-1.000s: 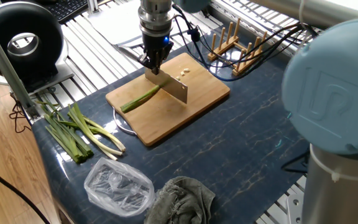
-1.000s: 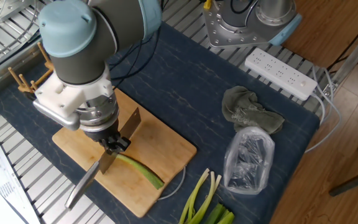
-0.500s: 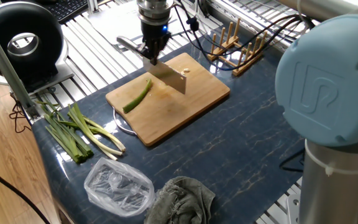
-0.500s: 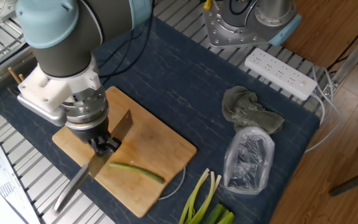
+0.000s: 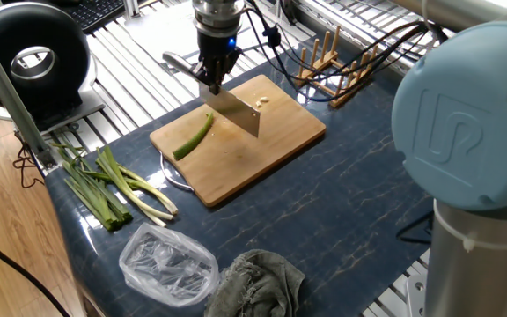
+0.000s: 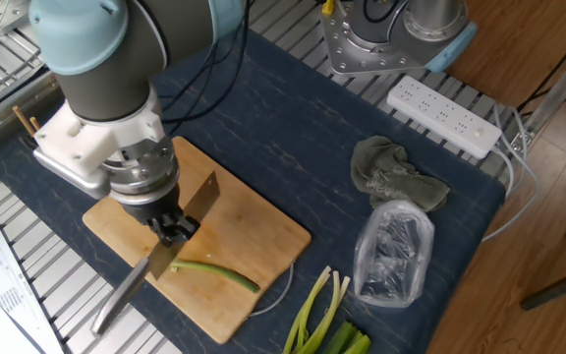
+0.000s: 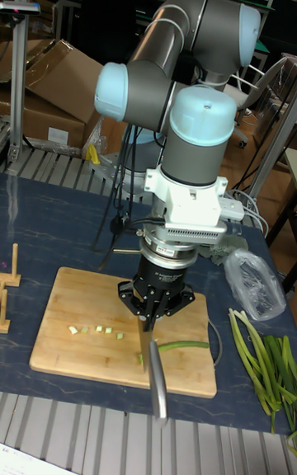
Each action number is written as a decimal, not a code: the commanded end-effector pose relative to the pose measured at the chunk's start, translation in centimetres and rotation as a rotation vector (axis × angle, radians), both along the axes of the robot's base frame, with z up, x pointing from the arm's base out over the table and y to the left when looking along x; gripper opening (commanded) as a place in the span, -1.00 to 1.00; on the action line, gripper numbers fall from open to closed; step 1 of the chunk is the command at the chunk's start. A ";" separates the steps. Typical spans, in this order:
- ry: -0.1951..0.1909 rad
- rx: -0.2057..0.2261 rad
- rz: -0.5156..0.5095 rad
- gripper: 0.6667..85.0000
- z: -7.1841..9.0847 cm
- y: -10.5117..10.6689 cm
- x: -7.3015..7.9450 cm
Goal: Chop the scallions
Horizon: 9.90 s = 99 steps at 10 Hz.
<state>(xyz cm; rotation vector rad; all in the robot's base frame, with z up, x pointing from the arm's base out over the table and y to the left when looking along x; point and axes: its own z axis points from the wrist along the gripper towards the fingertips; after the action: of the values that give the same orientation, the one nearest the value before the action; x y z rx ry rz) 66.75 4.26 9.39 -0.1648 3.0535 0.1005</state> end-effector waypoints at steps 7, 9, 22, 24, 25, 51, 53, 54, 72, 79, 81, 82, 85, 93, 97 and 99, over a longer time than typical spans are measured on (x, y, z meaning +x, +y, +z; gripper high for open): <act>-0.030 -0.017 0.046 -0.98 -0.9 0.9 -0.8; -0.034 -0.027 0.053 -0.98 -0.9 0.7 -0.8; -0.049 -0.021 0.054 -0.98 -2.2 0.8 0.3; -0.068 -0.011 0.054 -0.98 -3.3 1.2 1.1; -0.076 -0.015 0.056 -0.98 -3.7 1.1 1.5; 0.041 -0.081 0.136 -0.98 1.7 -8.5 -2.5; 0.038 -0.078 0.125 -0.98 1.7 -8.6 -2.5; 0.038 -0.081 0.119 -0.98 1.7 -8.8 -2.6; 0.041 -0.073 0.124 -0.98 1.7 -8.9 -3.0; 0.048 -0.051 0.130 -0.98 2.8 0.2 2.7; 0.043 -0.033 0.157 -0.98 1.9 1.8 3.9; 0.045 -0.017 0.151 -0.98 1.6 2.7 4.2; 0.039 -0.026 0.155 -0.98 1.1 2.9 4.6; 0.080 -0.036 0.026 -0.98 2.2 1.0 2.1; 0.086 -0.027 -0.010 -0.98 2.3 0.4 1.2; 0.077 -0.066 0.031 -0.98 2.3 -0.6 1.4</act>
<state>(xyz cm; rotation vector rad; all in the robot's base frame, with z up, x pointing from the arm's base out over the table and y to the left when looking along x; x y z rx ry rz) 68.38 4.27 11.45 -0.2079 3.1358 0.0227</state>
